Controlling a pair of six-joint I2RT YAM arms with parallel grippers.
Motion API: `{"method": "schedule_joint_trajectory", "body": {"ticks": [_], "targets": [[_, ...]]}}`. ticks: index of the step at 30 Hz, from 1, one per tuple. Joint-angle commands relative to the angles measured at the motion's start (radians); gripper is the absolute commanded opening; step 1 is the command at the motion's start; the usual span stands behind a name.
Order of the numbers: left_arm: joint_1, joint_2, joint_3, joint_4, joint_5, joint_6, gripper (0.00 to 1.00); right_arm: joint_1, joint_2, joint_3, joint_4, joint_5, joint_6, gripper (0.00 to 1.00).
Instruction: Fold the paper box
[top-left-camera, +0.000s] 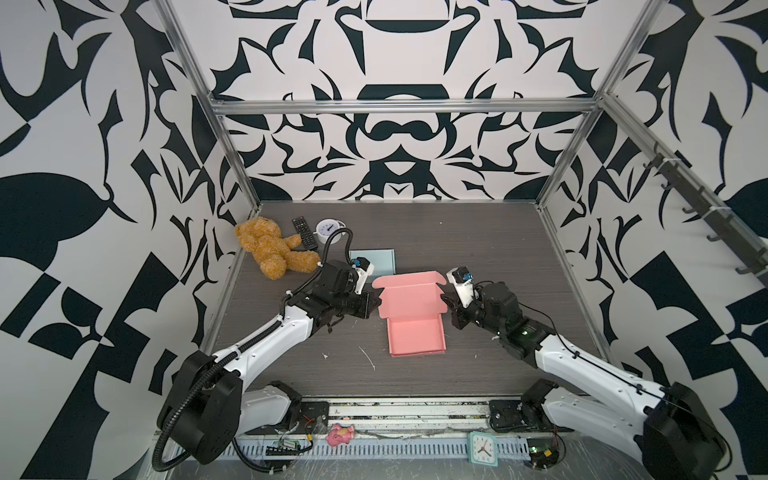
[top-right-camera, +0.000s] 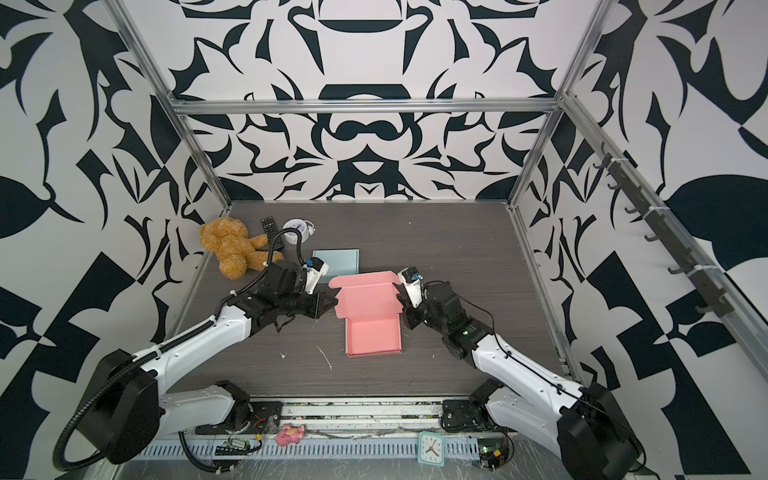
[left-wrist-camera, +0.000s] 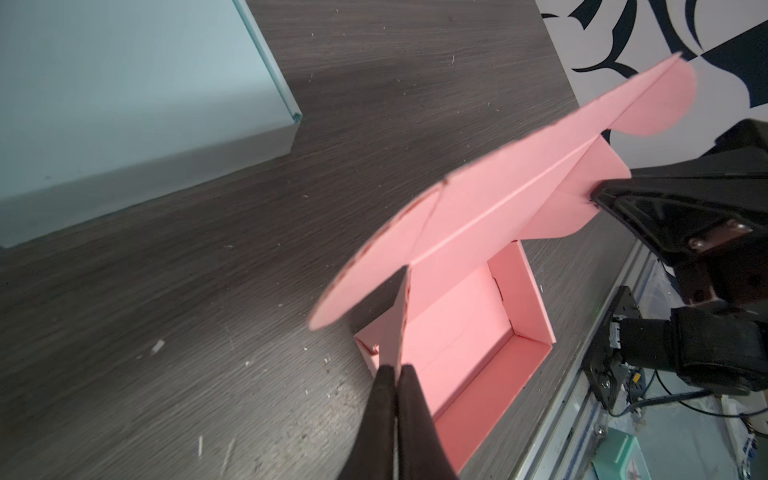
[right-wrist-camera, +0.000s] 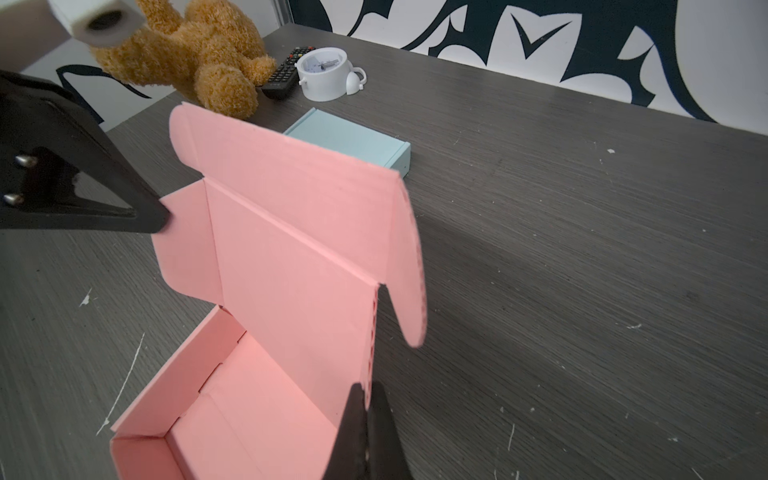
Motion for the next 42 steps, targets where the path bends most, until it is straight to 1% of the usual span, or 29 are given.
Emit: {"method": "schedule_joint_trajectory", "body": {"ticks": [1,5,12,21,27,35,38,42], "targets": [[0.001,0.016,0.047,0.019,-0.053,0.01,0.07,0.002,0.017,0.057,-0.018,0.042,0.083,0.0],[-0.001,0.069,0.075,0.041,-0.098,0.021,0.07,0.003,0.065,0.113,-0.06,0.056,0.135,0.02],[-0.013,0.122,0.091,0.104,-0.147,0.024,0.07,0.003,0.139,0.168,-0.096,0.061,0.157,0.07],[-0.051,0.138,0.076,0.179,-0.196,0.003,0.07,0.013,0.188,0.162,-0.072,0.054,0.101,0.13],[-0.075,0.115,0.023,0.239,-0.221,-0.025,0.07,0.03,0.197,0.162,-0.062,0.082,0.077,0.16],[-0.125,0.086,-0.102,0.42,-0.269,-0.034,0.07,0.077,0.234,0.188,-0.067,0.125,0.083,0.16],[-0.138,0.083,-0.145,0.48,-0.286,-0.033,0.07,0.101,0.241,0.206,-0.091,0.161,0.09,0.16],[-0.148,0.066,-0.184,0.518,-0.298,-0.023,0.07,0.125,0.233,0.222,-0.124,0.22,0.104,0.16]]}}
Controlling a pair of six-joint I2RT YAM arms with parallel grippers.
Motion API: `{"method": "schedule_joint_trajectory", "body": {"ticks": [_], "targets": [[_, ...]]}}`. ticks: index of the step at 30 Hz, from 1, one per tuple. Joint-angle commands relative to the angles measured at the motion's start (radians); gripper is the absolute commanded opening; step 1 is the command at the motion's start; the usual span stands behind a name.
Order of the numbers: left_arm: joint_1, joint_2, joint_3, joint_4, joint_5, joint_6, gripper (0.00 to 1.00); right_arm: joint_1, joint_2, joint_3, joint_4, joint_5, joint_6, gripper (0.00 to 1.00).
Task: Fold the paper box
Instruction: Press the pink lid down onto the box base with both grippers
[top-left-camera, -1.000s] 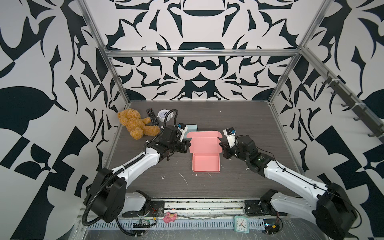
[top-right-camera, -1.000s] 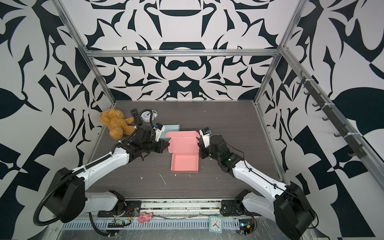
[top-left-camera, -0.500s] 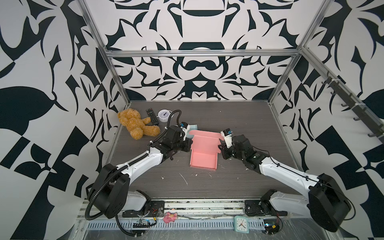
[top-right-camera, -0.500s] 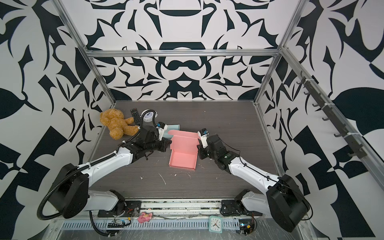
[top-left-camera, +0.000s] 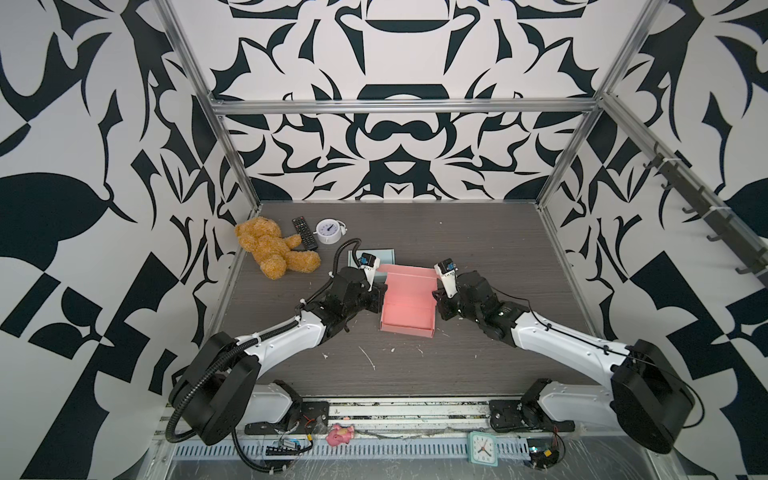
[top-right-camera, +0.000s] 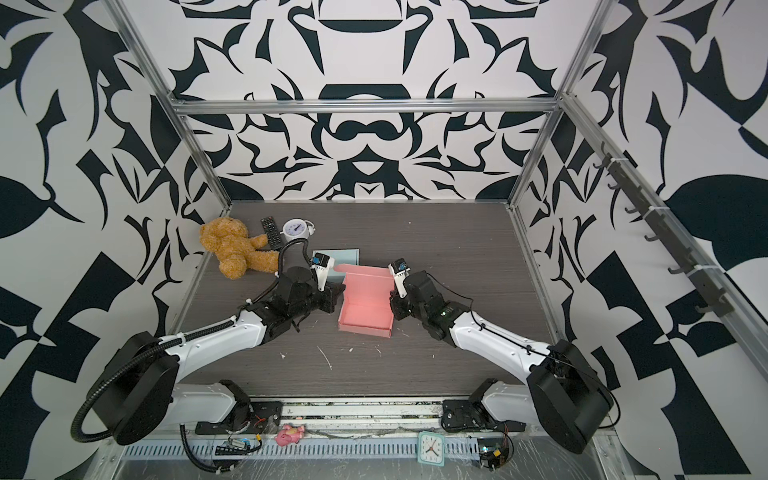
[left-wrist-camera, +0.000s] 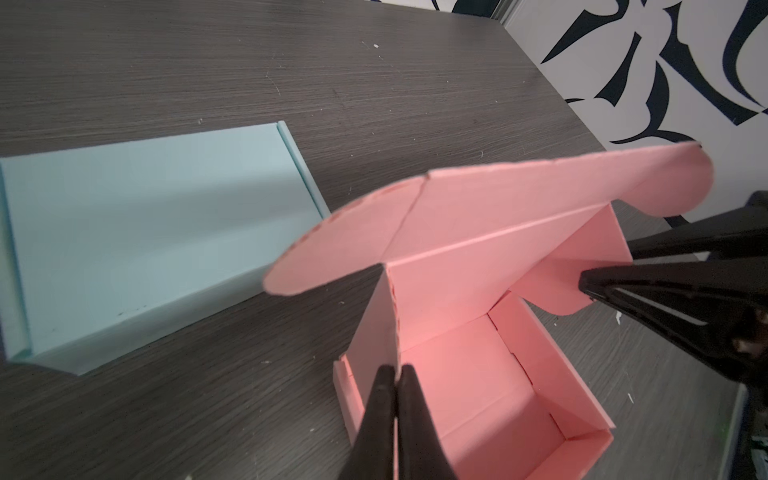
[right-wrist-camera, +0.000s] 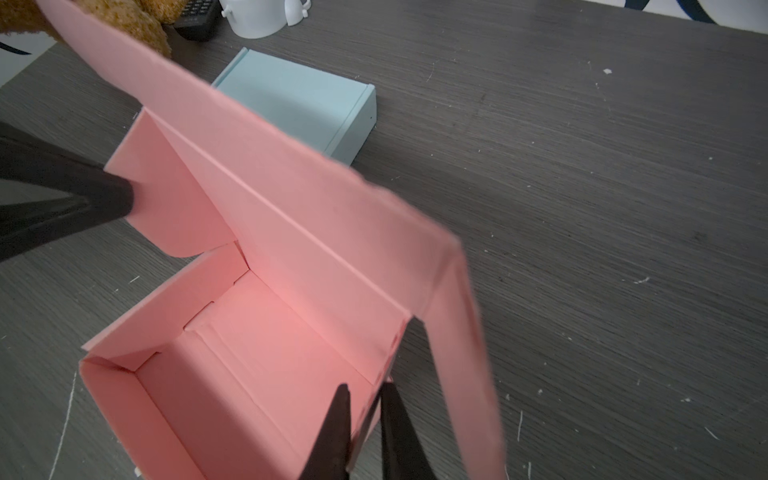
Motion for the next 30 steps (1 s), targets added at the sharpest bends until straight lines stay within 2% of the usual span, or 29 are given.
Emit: {"method": "schedule_joint_trajectory", "body": {"ticks": [1,12,18,19,30], "targets": [[-0.019,-0.026,-0.043,0.055,0.0,-0.002,0.07,0.026,-0.018,0.051,-0.011,0.045,0.013,0.16],[-0.057,-0.04,-0.16,0.166,-0.021,0.031,0.07,0.09,-0.03,0.042,-0.05,0.106,0.044,0.17],[-0.082,-0.099,-0.207,0.192,-0.052,0.029,0.07,0.12,-0.041,0.032,-0.069,0.129,0.053,0.16],[-0.083,-0.102,-0.214,0.197,-0.056,0.027,0.07,0.125,-0.042,0.03,-0.071,0.166,0.053,0.17],[-0.106,-0.092,-0.242,0.237,-0.081,0.026,0.07,0.144,-0.041,0.005,-0.082,0.176,0.067,0.17]]}}
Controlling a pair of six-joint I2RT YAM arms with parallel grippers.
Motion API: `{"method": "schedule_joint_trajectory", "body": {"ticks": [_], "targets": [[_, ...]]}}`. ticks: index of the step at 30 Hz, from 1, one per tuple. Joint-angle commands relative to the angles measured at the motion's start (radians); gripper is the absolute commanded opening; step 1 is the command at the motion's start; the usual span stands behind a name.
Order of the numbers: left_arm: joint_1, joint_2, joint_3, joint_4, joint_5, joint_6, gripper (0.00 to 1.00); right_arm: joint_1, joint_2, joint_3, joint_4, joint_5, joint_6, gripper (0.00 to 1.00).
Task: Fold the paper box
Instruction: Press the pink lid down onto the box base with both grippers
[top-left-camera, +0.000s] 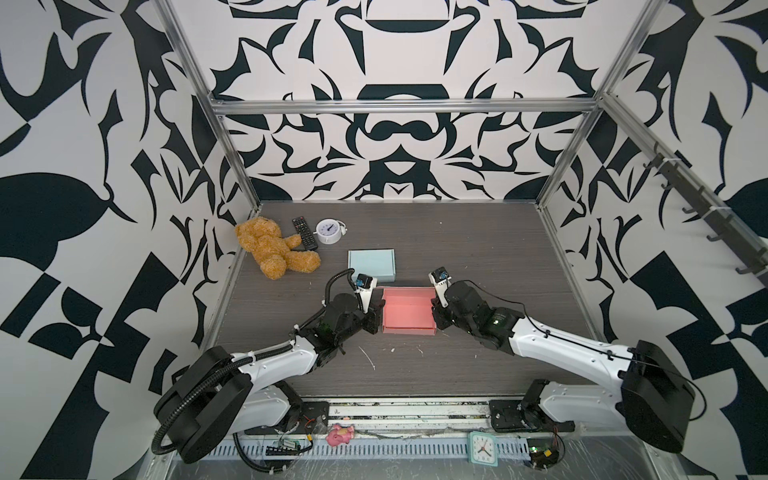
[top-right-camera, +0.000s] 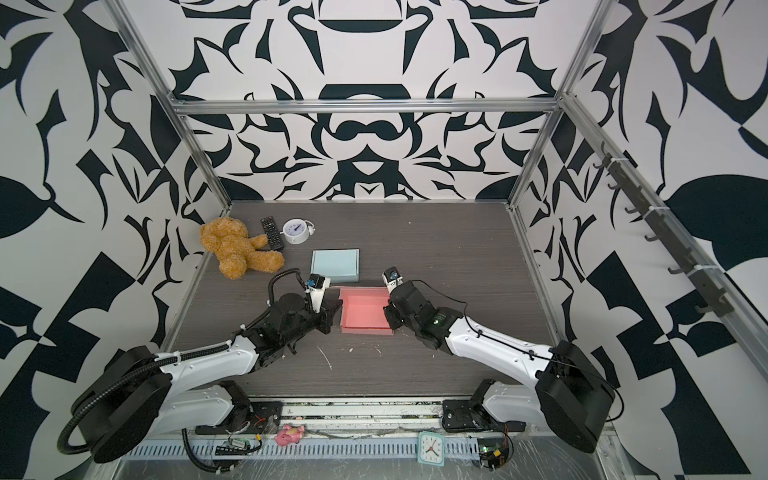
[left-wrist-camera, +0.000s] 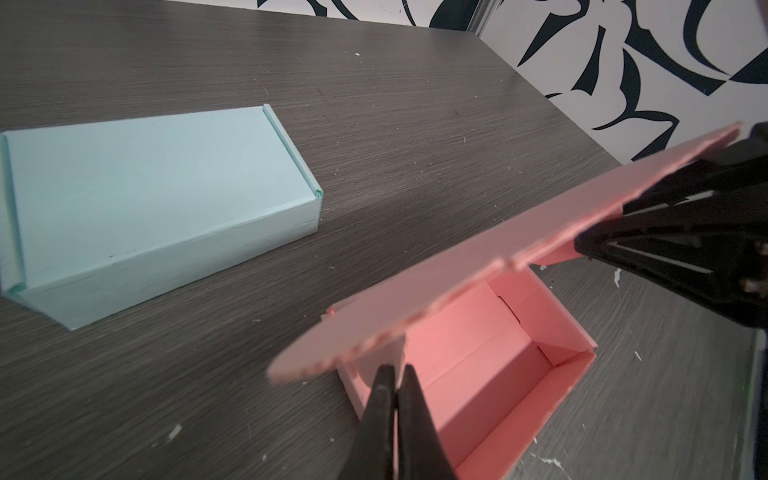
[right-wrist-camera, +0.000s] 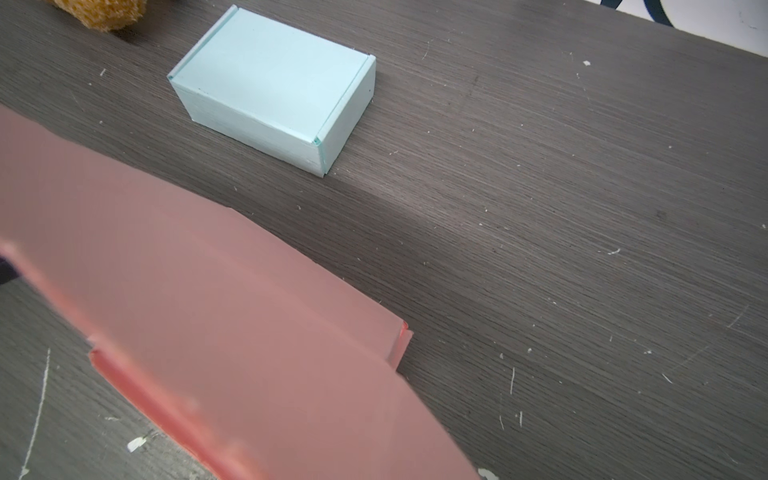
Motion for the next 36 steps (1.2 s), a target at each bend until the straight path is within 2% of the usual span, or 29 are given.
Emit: {"method": "schedule_joint_trajectory", "body": {"ticks": [1,14,36], "targets": [[-0.022,0.006,-0.016,0.013,-0.005,0.003,0.07,0.012,-0.017,-0.006,0.016,0.004,0.018,0.17],[-0.062,0.018,-0.03,0.013,-0.044,0.003,0.07,0.016,0.008,-0.023,0.048,-0.022,0.04,0.18],[-0.148,0.035,-0.077,0.049,-0.155,-0.003,0.07,0.041,-0.021,-0.075,0.042,0.005,0.054,0.18]]}}
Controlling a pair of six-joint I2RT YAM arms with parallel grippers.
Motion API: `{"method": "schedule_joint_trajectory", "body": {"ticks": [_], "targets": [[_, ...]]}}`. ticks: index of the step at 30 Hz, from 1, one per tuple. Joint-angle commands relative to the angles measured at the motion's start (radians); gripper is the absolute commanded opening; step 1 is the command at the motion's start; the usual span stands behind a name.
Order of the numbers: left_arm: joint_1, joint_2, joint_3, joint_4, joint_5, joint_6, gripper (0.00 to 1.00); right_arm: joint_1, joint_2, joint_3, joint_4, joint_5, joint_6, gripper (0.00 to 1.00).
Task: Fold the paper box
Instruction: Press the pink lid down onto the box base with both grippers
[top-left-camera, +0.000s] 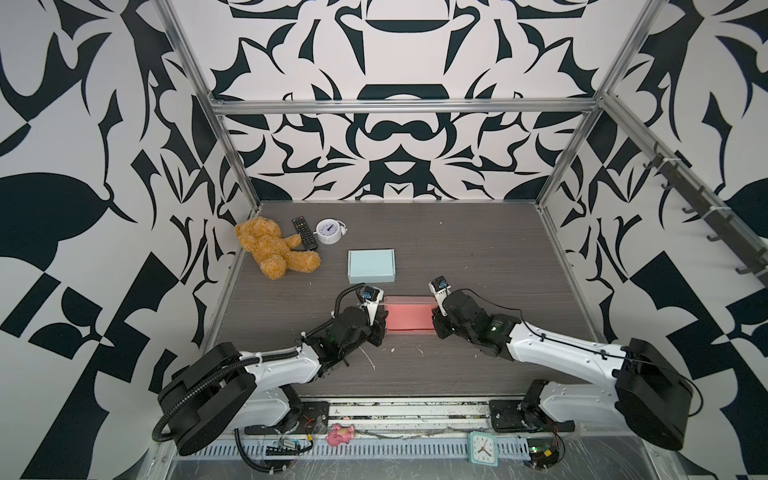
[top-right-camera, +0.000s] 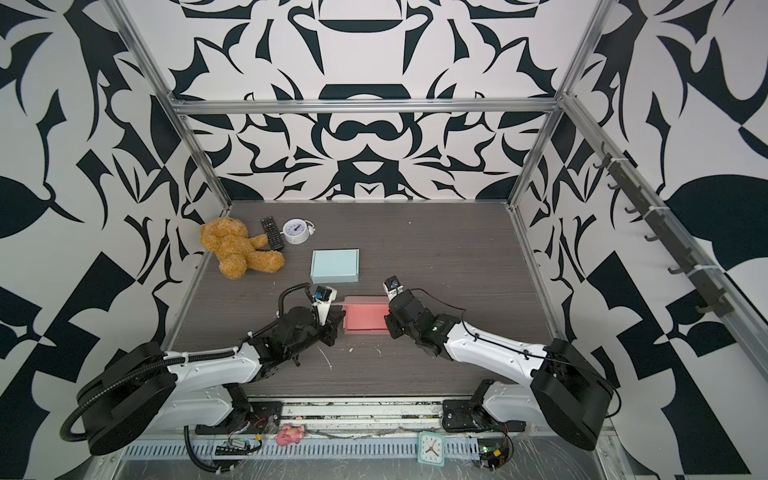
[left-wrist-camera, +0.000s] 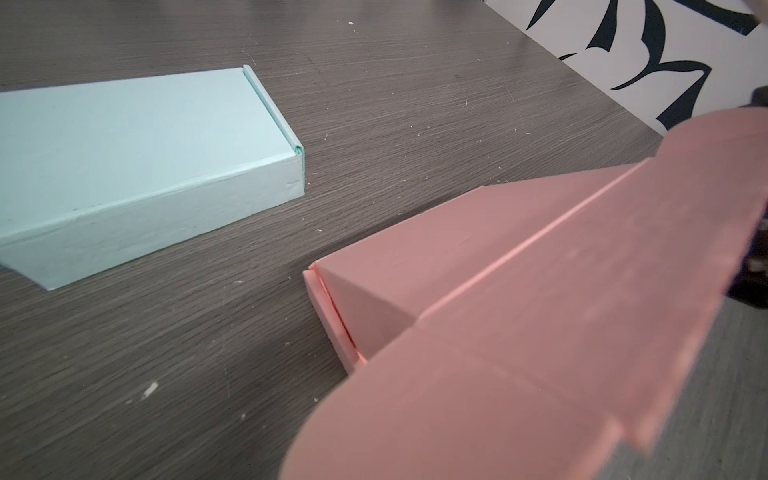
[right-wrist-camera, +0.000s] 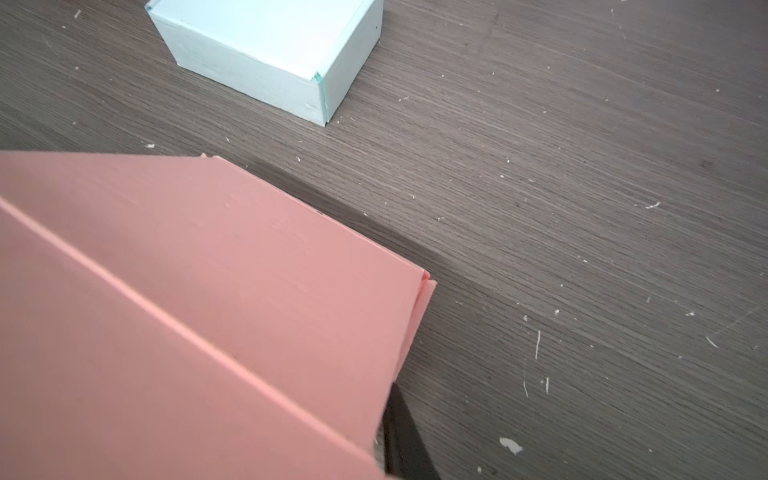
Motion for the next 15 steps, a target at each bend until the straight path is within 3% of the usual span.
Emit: {"method": "schedule_joint_trajectory", "body": {"ticks": [1,15], "targets": [[-0.015,0.012,-0.021,0.012,-0.008,-0.007,0.07,0.012,-0.031,-0.006,0.026,0.008,0.016,0.19],[-0.031,0.019,-0.031,0.022,-0.036,-0.011,0.07,0.016,-0.072,-0.064,0.038,0.02,0.029,0.37]]}}
